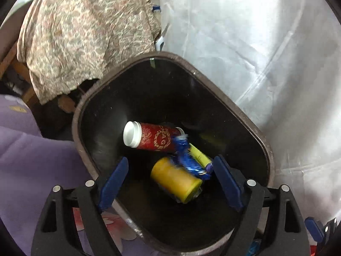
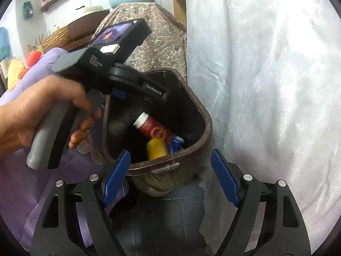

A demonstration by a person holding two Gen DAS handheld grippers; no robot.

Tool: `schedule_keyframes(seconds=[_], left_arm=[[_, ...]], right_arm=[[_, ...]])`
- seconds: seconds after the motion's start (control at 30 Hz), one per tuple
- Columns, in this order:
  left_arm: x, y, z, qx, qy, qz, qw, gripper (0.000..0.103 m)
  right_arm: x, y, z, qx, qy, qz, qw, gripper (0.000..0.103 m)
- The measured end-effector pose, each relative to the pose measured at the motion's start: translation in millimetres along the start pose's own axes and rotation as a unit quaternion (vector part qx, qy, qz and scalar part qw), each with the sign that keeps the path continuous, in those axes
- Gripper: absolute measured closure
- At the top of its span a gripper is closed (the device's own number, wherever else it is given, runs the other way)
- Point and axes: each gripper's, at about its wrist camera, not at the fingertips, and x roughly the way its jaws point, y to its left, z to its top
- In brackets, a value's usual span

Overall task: Collect trash
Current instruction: 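Lower the yellow chip can into the bin and open the left tool, then move both tools back over the table toward the remaining items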

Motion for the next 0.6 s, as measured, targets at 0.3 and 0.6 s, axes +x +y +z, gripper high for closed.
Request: schedule_keyframes(seconds=[0.3,0.6], left_arm=[[-86.0,11.3,-15.7,0.021,-0.079,0.01,0.9966,0.015],[-184.7,41.4,-61.9,0.026,-0.184,0.015,0.9825,0.008]], right_arm=[[-10.6,3.9,5.0,0.0,-0.008,0.006,1.0,0.025],[-23.9,23.4,17.5,-0.006,-0.027,0.024,0.999,0.025]])
